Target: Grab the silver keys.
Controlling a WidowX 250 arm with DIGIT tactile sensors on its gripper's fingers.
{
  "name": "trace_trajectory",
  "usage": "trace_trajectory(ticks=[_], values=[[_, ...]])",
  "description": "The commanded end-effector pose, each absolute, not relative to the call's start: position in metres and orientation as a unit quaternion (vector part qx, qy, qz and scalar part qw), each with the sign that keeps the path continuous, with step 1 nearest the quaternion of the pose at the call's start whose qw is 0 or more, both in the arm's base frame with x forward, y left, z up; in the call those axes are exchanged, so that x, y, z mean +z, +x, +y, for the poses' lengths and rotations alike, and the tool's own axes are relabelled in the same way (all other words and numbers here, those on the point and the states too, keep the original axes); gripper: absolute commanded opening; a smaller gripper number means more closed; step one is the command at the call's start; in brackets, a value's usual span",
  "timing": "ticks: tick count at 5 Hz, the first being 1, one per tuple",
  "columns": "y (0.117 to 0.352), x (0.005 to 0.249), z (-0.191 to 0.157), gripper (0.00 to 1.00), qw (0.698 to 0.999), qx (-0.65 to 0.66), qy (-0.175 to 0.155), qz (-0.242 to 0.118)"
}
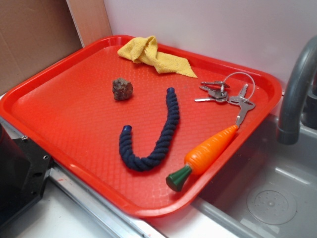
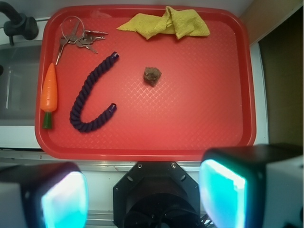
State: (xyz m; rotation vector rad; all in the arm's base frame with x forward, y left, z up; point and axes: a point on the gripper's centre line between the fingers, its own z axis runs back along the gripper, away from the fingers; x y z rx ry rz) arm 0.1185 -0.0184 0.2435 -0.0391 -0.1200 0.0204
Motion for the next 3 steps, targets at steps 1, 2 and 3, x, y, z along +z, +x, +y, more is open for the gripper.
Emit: trace_trajectory(ticks=[1, 2, 3], values=[[0.118, 0.244, -0.018, 1.0, 0.998, 0.01, -0.02, -0.06], [0.145, 0.237, -0.023, 1.0, 0.994, -0.003, -0.054, -0.098], [0.174, 0.227, -0.042, 1.0, 0.981, -0.042, -0.107, -0.154]])
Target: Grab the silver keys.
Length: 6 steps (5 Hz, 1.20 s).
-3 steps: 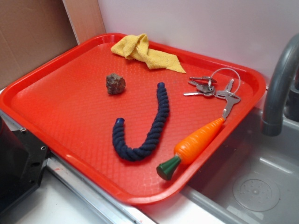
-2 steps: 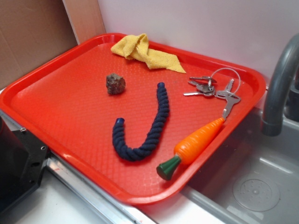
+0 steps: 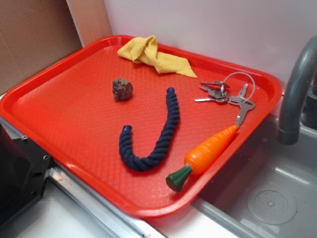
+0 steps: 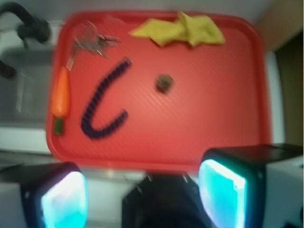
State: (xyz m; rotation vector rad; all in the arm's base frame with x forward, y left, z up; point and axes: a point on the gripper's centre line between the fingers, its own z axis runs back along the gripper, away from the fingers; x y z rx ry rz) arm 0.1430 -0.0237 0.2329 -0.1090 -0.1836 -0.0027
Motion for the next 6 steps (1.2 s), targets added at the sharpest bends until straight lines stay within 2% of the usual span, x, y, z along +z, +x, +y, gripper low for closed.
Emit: trace_trajectory(ticks=[1, 2, 3, 6], values=[[0.205, 0.2, -0.057, 1.0, 0.983, -0.044, -0.102, -0.148], [0.236, 0.169, -0.067, 1.0, 0.987, -0.05, -0.071, -0.139], [0.249, 0.148, -0.075, 1.0, 0.985, -0.058, -0.051, -0.153], [0.249, 0.148, -0.075, 1.0, 0.985, -0.058, -0.051, -0.153]])
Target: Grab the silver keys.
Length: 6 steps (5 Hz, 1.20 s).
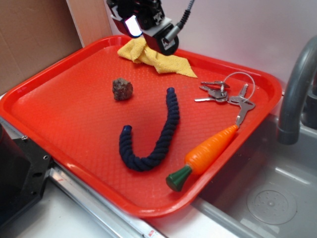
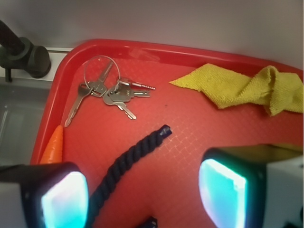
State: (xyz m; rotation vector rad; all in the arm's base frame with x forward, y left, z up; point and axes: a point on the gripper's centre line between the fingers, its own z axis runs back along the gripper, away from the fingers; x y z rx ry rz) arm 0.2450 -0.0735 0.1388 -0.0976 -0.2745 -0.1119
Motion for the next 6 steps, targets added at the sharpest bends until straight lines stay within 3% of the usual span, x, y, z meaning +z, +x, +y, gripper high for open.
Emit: trace_trajectory(ticks=[1, 2, 3, 5, 6], values=[[0.289, 0.117, -0.082, 1.0, 0.985, -0.087, -0.067, -0.13], [0.324, 0.103, -0.094, 1.0, 0.982, -0.101, -0.091, -0.135], [0.338, 0.095, -0.096, 1.0, 0.977, -0.12, -0.115, -0.136], [0.344, 0.079, -0.1, 1.0, 0.969, -0.134, -0.127, -0.165], [0.351, 0.063, -0.105, 1.0, 0.97, -0.142, -0.125, -0.153]])
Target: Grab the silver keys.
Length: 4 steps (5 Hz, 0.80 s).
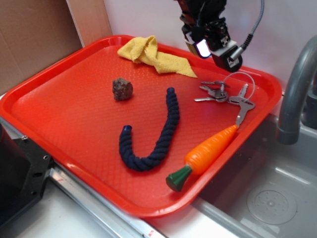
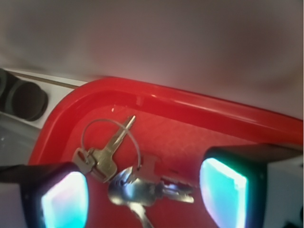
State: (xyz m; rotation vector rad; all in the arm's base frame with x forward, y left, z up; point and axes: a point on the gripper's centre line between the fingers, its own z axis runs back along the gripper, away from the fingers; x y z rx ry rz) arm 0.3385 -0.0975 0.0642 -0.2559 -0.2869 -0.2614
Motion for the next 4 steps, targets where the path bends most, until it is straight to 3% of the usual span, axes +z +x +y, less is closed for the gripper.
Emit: trace_trajectory(ticks=[1, 4], values=[[0.35, 0.054, -0.11, 1.0, 0.968, -0.158, -0.125, -0.152], [0.354, 0.057, -0.132, 1.0, 0.961, -0.183, -0.123, -0.166]])
